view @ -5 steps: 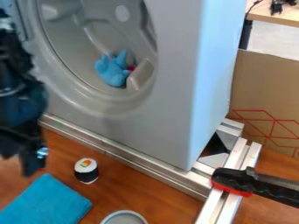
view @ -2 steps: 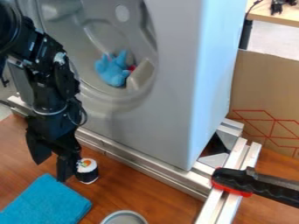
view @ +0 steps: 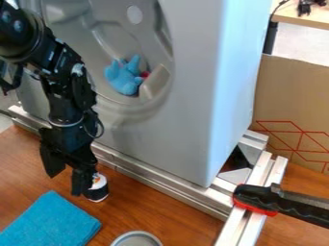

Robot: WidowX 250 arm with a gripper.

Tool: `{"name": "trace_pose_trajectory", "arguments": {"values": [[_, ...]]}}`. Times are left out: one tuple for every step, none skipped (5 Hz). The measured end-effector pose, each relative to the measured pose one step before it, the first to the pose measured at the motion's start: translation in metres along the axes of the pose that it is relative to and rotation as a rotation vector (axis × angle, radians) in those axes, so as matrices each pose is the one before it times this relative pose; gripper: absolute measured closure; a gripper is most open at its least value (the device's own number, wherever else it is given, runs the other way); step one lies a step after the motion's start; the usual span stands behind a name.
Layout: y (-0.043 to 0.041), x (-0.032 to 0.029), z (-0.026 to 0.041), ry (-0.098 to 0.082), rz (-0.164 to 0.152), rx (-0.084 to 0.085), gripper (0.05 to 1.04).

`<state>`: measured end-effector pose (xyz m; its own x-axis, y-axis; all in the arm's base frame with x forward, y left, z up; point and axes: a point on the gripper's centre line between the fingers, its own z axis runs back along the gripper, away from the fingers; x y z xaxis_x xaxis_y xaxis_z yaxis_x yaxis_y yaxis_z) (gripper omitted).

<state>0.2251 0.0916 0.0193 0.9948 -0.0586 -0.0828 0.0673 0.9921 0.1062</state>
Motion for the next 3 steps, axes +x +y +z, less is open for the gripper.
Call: {"name": "trace_pose_trajectory", "arguments": {"values": [[-0.01237,0.00495,-0.00717,-0.0096,-0.0768,-0.0831,0.083],[-0.00450,0.00413,-0.00305,-0.0186,-0.0138,-0.0308,0.083],[-0.00108,-0.00175,-0.00886,0.0394,0.0174,0.0242,0.083]]}}
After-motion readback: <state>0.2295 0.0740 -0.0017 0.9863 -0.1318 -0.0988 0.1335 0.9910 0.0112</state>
